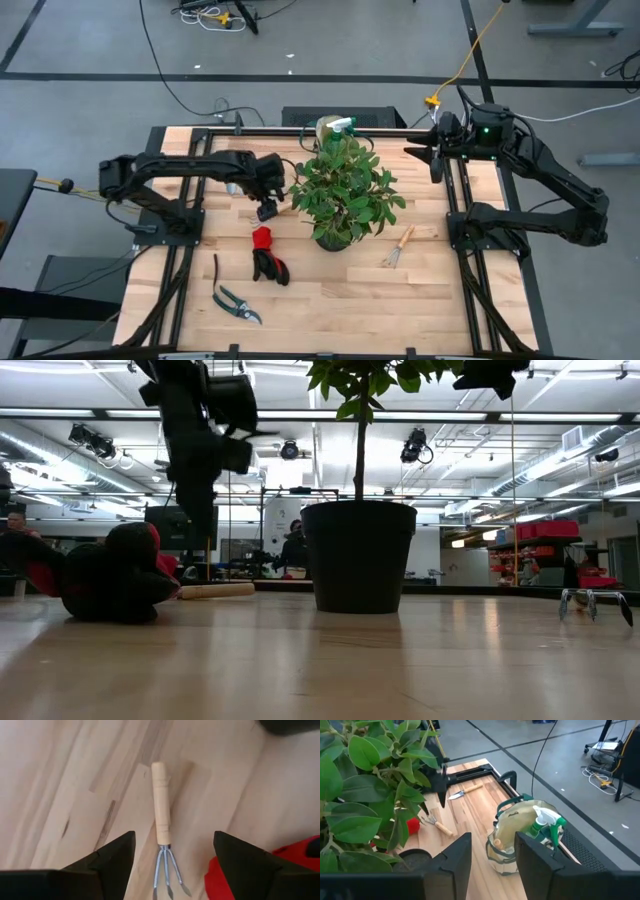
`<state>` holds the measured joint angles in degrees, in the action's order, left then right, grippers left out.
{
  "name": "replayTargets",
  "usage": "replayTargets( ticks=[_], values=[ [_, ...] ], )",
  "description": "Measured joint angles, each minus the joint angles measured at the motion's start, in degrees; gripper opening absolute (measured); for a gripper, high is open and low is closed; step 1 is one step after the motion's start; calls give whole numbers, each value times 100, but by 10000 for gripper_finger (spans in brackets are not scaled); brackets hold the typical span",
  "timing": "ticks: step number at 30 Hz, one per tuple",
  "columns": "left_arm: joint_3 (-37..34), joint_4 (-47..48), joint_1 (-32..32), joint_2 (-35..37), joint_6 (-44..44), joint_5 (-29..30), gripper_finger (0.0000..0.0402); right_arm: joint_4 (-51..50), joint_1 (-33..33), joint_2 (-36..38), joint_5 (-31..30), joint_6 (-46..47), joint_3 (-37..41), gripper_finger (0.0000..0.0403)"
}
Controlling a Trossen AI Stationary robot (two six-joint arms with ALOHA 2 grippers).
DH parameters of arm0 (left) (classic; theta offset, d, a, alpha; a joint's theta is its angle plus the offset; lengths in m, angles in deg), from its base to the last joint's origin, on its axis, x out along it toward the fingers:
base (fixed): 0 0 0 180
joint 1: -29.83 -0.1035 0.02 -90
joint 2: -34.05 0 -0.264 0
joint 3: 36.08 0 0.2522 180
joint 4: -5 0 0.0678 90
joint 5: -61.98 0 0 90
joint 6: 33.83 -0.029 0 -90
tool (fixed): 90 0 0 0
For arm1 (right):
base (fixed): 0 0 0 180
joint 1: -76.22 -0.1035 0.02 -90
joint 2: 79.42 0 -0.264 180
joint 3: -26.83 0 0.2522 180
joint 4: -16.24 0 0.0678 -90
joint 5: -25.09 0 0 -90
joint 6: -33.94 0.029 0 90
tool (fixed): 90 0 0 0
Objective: Pick & Place Garden tools in Gardening bag
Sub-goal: Put the brown hand rake into the gardening bag
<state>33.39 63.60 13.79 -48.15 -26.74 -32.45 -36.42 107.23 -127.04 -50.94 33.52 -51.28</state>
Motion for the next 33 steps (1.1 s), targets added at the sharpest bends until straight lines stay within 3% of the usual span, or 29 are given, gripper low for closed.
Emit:
replayTargets(
  ticks=[15,33],
  values=[
    [0,-178,35,-1194,-22,169,268,52,1,-17,-2,-43,0,151],
    [9,-445,319,-1729,12,298,268,57,2,-17,-260,-39,0,151]
  ],
)
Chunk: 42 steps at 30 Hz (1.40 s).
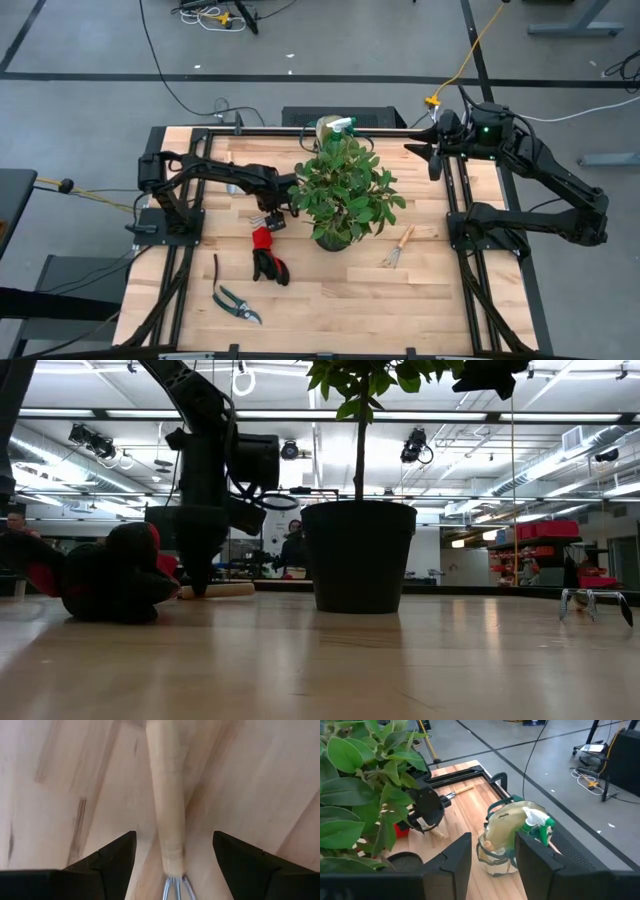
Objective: Pick & Place Garden tools in Gardening bag
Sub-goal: Put the brown hand rake into the gardening bag
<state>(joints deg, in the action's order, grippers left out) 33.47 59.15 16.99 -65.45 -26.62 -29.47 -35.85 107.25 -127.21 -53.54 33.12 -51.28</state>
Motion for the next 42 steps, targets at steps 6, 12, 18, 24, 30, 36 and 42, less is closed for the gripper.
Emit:
replayTargets(
  ticks=[6,12,18,24,30,36,42],
  values=[
    [2,6,-4,-69,71,32,253,4,0,0,0,-6,0,151],
    [0,-1,-6,-69,71,48,210,15,0,0,0,-7,0,151],
    [-2,-23,-6,-69,64,41,158,17,-2,0,0,-9,0,151],
    [-2,-31,-6,-69,52,21,123,17,-2,0,1,-11,0,151],
    [-4,-31,-5,-71,-23,-27,97,17,-2,0,1,-11,0,151],
    [-4,-23,-8,-71,-274,-153,76,17,-2,0,2,-15,0,151],
    [-4,-20,-6,-71,-338,-177,80,17,-2,0,1,-15,0,151]
  ],
)
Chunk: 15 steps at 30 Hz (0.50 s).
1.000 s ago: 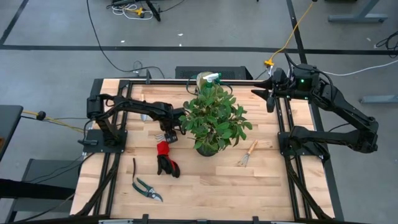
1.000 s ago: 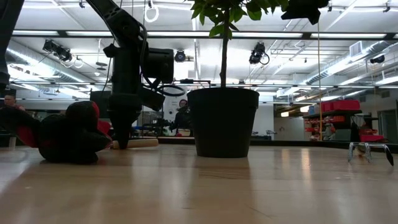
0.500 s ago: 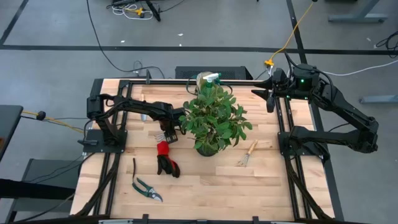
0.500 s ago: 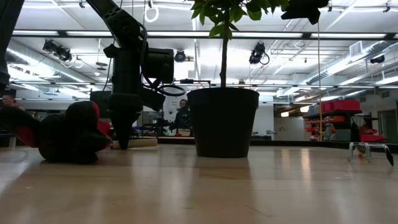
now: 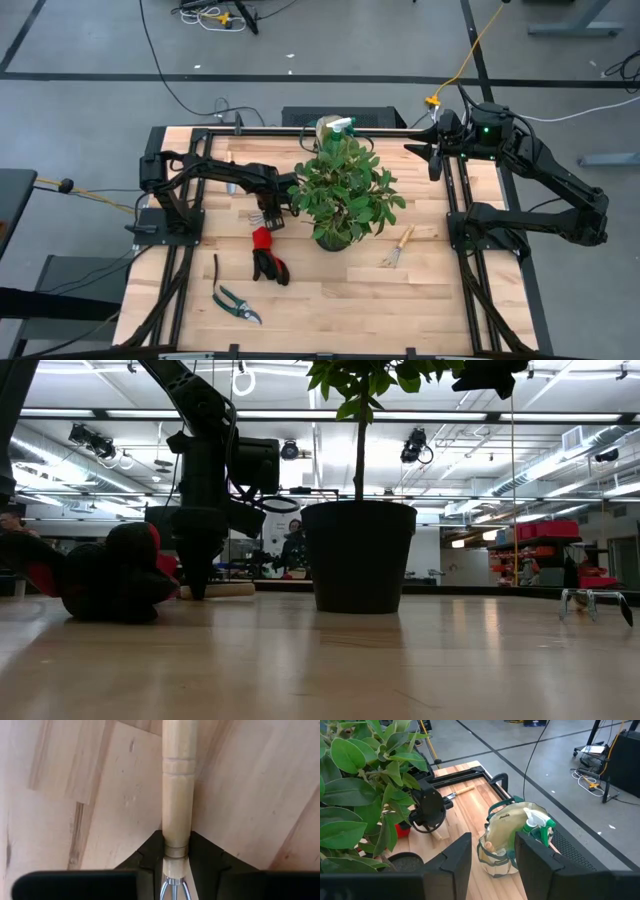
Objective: Pick & Place Garden tools in Gardening bag
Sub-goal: Put the brown hand rake into the gardening bag
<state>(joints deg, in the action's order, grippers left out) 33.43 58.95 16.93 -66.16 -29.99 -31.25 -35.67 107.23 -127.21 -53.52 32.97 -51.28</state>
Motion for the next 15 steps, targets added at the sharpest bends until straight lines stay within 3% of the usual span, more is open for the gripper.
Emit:
replayTargets(
  ticks=[6,15],
  values=[
    [84,177,-39,136,-8,-76,75,121,0,0,-1,0,0,151],
    [950,835,-332,269,-578,-77,75,719,0,2,0,61,0,151]
  ],
)
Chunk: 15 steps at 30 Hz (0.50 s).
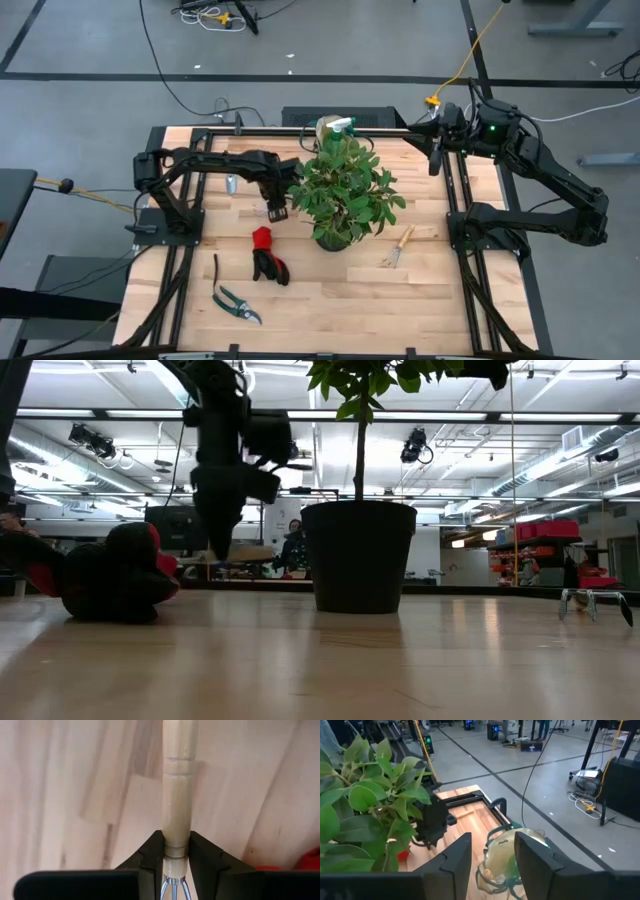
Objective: Pick & Place Garden tools in Gardening bag
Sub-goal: Put the brown hand rake into the gardening bag
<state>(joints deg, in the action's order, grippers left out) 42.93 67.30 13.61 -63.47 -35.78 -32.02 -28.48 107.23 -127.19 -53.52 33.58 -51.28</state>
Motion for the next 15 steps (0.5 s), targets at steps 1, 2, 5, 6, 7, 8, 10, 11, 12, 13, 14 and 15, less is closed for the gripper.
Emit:
replayTargets(
  ticks=[1,2,5,6,7,8,10,11,12,13,14,15],
  values=[
    [118,68,-49,0,-68,-2,75,13,0,0,1,0,0,151],
    [234,128,-100,0,-167,2,75,37,2,0,1,6,0,151],
    [613,293,-306,0,-382,20,75,140,0,0,1,11,0,151],
    [748,370,-382,0,-457,17,75,191,2,0,1,11,0,151],
    [876,423,-459,0,-517,17,75,228,2,0,1,11,0,151],
    [1008,452,-538,0,-597,17,75,284,0,0,1,9,0,151],
    [1293,548,-704,0,-741,18,75,362,1,0,-1,-7,0,151],
    [1437,595,-794,0,-806,16,75,415,0,0,-7,-7,0,151],
    [1588,628,-883,0,-907,14,75,473,1,0,-50,-8,0,151],
    [1714,633,-973,0,-987,-7,75,509,0,0,-116,-9,0,151],
    [1843,635,-1061,2,-1071,-37,75,547,1,0,-180,-9,0,151],
    [1980,642,-1153,2,-1132,-85,75,581,2,0,-241,-11,0,151]
  ],
)
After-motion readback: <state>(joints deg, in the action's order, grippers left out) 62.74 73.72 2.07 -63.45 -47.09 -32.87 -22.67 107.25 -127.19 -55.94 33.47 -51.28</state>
